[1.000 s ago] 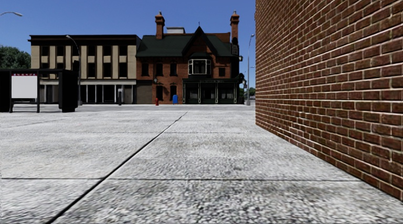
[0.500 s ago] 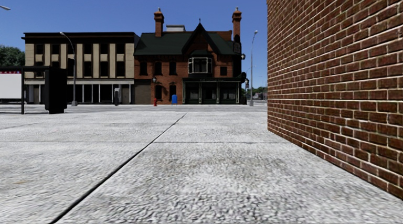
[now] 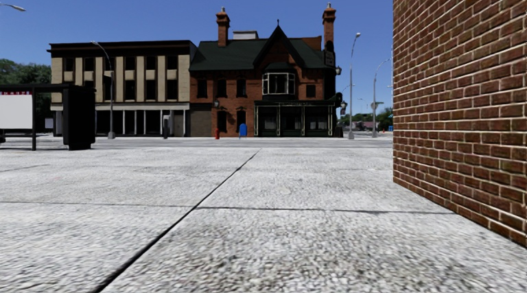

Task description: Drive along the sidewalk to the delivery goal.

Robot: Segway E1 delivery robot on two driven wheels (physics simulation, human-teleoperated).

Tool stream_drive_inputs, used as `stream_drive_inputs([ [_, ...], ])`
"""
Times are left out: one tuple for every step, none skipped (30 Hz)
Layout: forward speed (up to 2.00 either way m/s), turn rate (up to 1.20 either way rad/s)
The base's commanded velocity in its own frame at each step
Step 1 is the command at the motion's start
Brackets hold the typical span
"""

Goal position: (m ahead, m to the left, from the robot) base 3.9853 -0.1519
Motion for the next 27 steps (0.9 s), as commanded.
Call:
stream_drive_inputs([
  [2.00, 0.29],
  [2.00, 0.00],
  [2.00, 0.00],
  [2.00, 0.00],
  [2.00, 0.00],
  [2.00, 0.00],
  [2.00, 0.00],
  [2.00, 0.00],
  [2.00, 0.00],
  [2.00, 0.00],
  [2.00, 0.00],
  [2.00, 0.00],
  [2.00, 0.00],
  [2.00, 0.00],
  [2.00, 0.00],
  [2.00, 0.00],
  [2.00, 0.00],
  [2.00, 0.00],
  [2.00, 0.00],
  [2.00, 0.00],
  [2.00, 0.00],
  [2.00, 0.00],
  [2.00, 0.00],
  [2.00, 0.00],
  [2.00, 0.00],
  [2.00, 0.00],
  [2.00, 0.00],
])
